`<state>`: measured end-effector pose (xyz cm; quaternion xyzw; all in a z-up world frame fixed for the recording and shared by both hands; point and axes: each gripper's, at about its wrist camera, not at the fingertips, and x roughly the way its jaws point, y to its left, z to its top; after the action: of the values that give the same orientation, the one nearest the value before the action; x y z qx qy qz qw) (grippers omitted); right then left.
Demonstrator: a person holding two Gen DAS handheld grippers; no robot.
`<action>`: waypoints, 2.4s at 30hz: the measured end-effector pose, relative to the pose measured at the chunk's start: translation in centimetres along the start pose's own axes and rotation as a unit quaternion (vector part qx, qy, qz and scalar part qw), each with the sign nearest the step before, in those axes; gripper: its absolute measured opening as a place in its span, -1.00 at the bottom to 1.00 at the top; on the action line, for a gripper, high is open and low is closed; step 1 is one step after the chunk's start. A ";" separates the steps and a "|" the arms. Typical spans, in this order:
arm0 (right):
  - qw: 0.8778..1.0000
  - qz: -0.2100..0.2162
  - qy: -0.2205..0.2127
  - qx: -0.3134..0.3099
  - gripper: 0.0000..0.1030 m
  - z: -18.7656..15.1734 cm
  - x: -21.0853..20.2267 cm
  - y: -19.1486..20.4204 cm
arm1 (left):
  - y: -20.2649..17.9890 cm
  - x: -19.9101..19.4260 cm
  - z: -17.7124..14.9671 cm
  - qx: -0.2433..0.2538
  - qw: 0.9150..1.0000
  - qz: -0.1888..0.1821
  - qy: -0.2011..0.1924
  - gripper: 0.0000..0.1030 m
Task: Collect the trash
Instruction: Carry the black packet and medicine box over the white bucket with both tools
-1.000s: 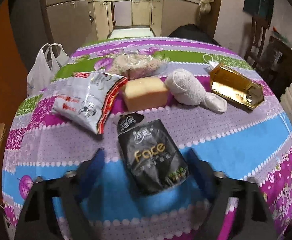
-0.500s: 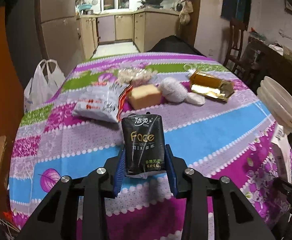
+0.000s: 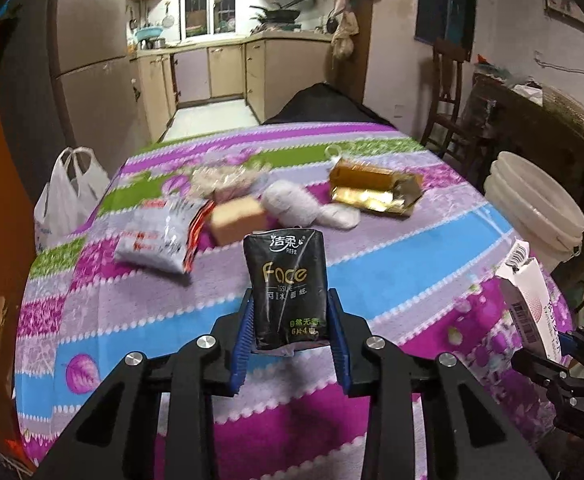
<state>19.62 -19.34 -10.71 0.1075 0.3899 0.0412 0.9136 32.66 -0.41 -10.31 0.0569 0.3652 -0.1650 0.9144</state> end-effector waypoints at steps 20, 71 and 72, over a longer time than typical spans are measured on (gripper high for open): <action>0.996 -0.074 -0.051 0.012 -0.11 5.2 -5.1 -6.1 | -12.7 1.2 7.4 0.107 0.992 -0.041 -0.056 -0.32; 0.953 -0.234 0.033 0.188 -0.11 14.7 -6.7 -30.0 | -41.4 15.9 22.4 0.308 0.918 -0.249 0.001 -0.32; 0.953 -0.232 0.037 0.193 -0.11 14.7 -6.5 -30.4 | -42.1 16.5 22.4 0.321 0.913 -0.253 0.007 -0.32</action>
<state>25.45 -52.34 -3.17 0.1864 0.4383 -0.2439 0.8448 43.96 -49.26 -4.73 0.2539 0.3008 -0.4991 0.7720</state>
